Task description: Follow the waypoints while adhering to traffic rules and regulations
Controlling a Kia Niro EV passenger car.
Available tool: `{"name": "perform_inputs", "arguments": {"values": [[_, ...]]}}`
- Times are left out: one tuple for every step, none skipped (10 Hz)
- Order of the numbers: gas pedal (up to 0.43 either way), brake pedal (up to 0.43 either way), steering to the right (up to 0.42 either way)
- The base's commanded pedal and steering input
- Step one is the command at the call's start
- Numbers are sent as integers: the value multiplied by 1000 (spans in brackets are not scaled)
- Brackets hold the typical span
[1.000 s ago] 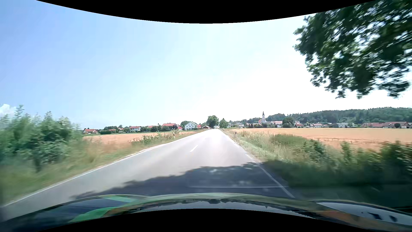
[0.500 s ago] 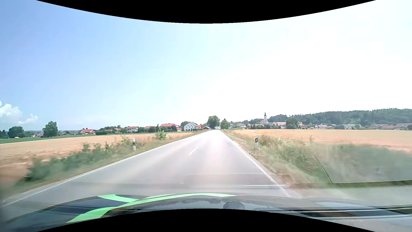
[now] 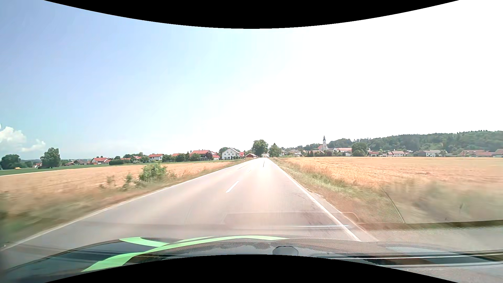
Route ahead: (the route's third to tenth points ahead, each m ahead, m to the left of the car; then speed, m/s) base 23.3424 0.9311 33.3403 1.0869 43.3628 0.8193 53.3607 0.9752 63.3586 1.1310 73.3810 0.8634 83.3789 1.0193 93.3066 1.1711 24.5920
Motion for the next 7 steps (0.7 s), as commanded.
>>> {"name": "perform_inputs", "arguments": {"values": [[189,0,-3],[189,0,-5],[189,0,-5],[189,0,-5],[157,0,-4],[138,0,-4],[138,0,-4]]}}
